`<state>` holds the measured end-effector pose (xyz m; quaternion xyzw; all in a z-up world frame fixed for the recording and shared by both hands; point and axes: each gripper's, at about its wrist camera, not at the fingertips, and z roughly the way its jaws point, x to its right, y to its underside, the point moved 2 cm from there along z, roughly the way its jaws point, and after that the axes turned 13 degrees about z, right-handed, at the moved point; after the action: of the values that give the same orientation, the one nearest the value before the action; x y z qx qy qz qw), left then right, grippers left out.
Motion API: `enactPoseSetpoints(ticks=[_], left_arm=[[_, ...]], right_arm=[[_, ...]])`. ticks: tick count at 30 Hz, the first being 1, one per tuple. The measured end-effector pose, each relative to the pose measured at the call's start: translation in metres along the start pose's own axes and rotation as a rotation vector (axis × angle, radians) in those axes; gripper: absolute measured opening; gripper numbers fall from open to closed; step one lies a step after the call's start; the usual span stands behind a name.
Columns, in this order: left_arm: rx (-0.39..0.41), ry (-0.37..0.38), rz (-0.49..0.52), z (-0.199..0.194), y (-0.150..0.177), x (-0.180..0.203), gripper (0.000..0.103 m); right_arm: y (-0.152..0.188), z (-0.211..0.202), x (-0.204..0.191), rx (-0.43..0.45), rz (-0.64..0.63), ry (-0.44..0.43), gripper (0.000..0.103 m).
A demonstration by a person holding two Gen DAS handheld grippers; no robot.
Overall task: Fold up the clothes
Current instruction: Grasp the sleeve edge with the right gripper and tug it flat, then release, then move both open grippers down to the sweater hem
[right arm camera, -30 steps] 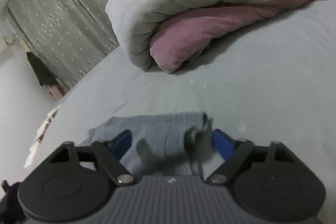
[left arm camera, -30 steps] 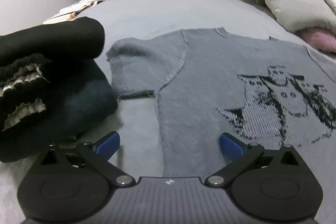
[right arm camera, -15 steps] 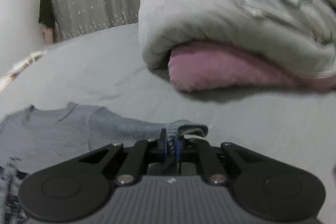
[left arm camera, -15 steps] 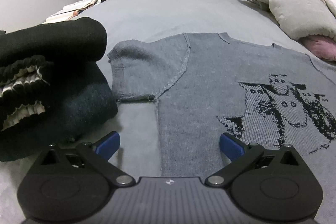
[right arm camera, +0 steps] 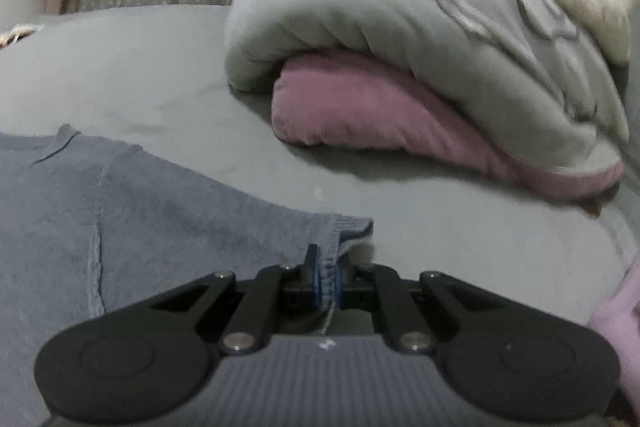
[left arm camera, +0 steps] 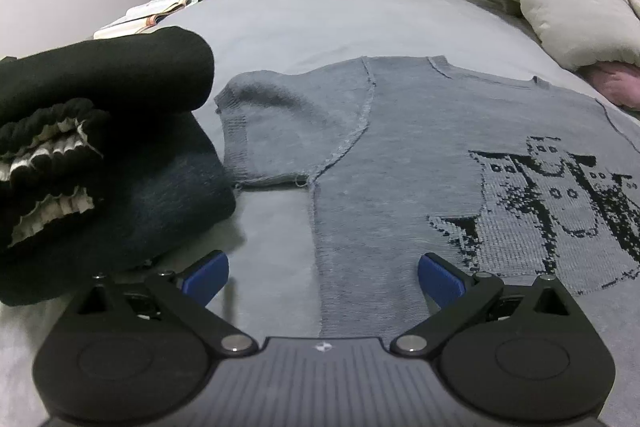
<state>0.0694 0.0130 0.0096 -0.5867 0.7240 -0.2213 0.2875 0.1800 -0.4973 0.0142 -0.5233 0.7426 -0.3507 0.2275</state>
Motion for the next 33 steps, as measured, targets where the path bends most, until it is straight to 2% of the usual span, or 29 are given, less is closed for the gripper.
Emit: enactPoseSetpoints(ticks=[3, 9, 14, 17, 19, 21, 22, 23, 24, 26, 30, 31, 33], left_arm=[[-0.007, 0.01, -0.019, 0.001, 0.0, -0.003, 0.101], [-0.012, 0.014, -0.037, 0.0, 0.001, -0.009, 0.101], [-0.016, 0.012, -0.084, -0.003, 0.002, -0.019, 0.101], [-0.021, 0.018, -0.109, -0.003, 0.004, -0.025, 0.101], [-0.028, 0.029, -0.13, -0.001, 0.006, -0.028, 0.101], [-0.041, 0.052, -0.163, 0.002, 0.007, -0.031, 0.101], [-0.046, 0.064, -0.181, 0.004, 0.008, -0.032, 0.101], [-0.047, 0.072, -0.196, 0.005, 0.009, -0.031, 0.102], [-0.043, 0.077, -0.2, 0.005, 0.008, -0.029, 0.102], [-0.039, 0.088, -0.177, 0.004, 0.009, -0.022, 0.102], [-0.06, 0.074, -0.063, 0.003, 0.013, 0.0, 0.102], [-0.06, 0.07, -0.058, 0.002, 0.014, 0.001, 0.102], [-0.058, 0.065, -0.067, 0.001, 0.016, 0.003, 0.102]], right_arm=[[-0.003, -0.004, -0.003, 0.019, -0.011, 0.029, 0.006], [-0.007, -0.01, 0.014, 0.013, 0.081, 0.063, 0.005], [-0.008, -0.021, 0.026, 0.001, 0.18, -0.027, 0.011], [-0.005, -0.036, 0.013, 0.009, 0.147, -0.07, 0.02], [-0.003, -0.045, 0.001, 0.008, 0.115, -0.109, 0.037], [0.002, -0.052, -0.01, -0.004, 0.094, -0.158, 0.059], [0.006, -0.06, -0.016, -0.013, 0.11, -0.193, 0.064], [0.009, -0.064, -0.018, -0.02, 0.132, -0.214, 0.077], [0.016, -0.07, -0.018, -0.041, 0.166, -0.238, 0.083], [0.032, -0.082, -0.021, -0.089, 0.195, -0.281, 0.083], [0.063, -0.109, -0.031, -0.149, 0.072, -0.315, 0.086], [0.07, -0.117, -0.03, -0.161, 0.053, -0.319, 0.092], [0.087, -0.134, -0.022, -0.181, 0.045, -0.335, 0.096]])
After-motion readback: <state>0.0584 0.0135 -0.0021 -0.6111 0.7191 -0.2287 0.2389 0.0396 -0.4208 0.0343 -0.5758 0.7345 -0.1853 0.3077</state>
